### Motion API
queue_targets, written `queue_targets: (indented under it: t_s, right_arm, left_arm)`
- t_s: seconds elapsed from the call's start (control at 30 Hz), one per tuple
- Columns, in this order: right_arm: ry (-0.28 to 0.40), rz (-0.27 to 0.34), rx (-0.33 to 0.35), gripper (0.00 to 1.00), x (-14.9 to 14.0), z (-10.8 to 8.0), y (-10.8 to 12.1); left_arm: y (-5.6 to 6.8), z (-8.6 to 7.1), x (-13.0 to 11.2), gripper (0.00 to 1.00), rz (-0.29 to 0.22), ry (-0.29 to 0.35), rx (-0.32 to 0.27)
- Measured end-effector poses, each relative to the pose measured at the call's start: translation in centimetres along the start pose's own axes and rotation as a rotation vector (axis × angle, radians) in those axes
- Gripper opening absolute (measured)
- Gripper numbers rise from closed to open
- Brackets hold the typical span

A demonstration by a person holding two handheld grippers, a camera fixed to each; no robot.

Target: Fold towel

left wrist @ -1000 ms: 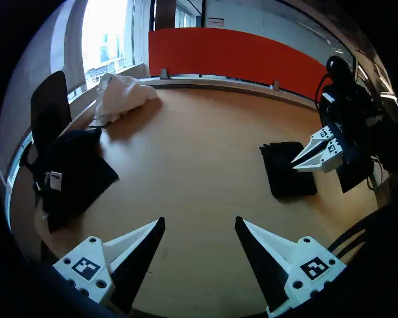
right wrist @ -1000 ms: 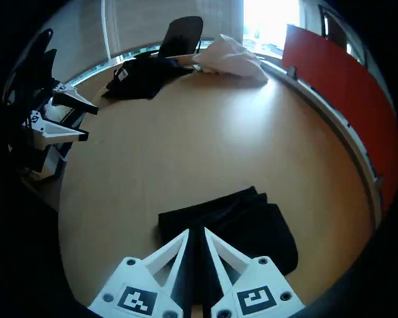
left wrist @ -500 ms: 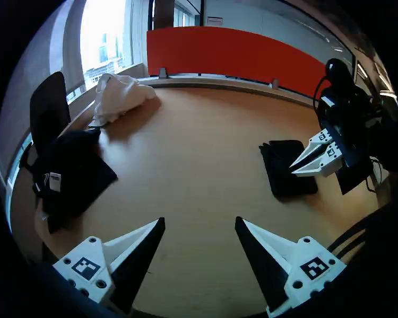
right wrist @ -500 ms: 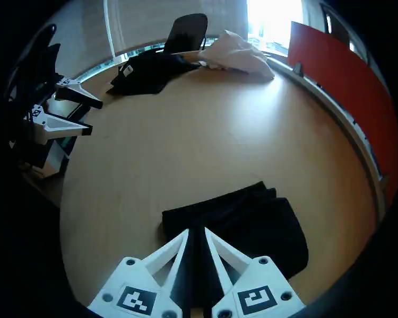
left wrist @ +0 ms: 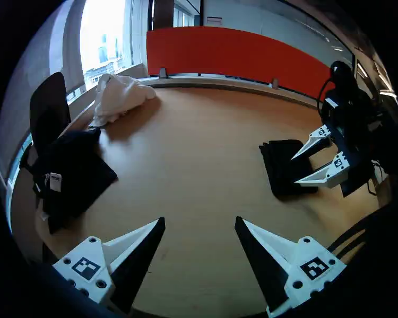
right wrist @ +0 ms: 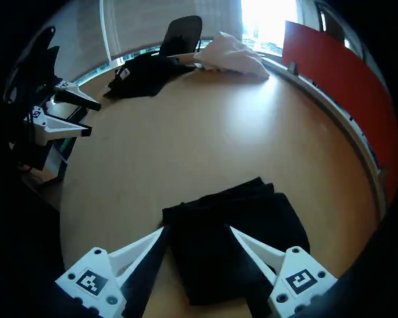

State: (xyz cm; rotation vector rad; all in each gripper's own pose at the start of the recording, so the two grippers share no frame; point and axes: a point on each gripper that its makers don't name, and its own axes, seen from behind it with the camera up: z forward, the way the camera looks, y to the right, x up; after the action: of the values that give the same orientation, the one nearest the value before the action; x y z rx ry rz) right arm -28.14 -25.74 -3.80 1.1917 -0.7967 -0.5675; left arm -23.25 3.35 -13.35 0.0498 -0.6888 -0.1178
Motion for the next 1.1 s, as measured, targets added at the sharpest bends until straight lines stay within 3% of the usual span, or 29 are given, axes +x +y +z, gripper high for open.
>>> queue_targets:
  t_s: [0.77, 1.1]
  right_arm:
    - [-0.024, 0.126, -0.124, 0.8, -5.9, -3.7, -0.1]
    - [-0.053, 0.155, -0.143, 0.8, -8.2, -3.9, -0.7]
  left_arm:
    - [0.1, 0.1, 0.5, 0.98, 0.019, 0.011, -0.017]
    - [0.3, 0.0, 0.5, 0.98, 0.029, 0.012, -0.019]
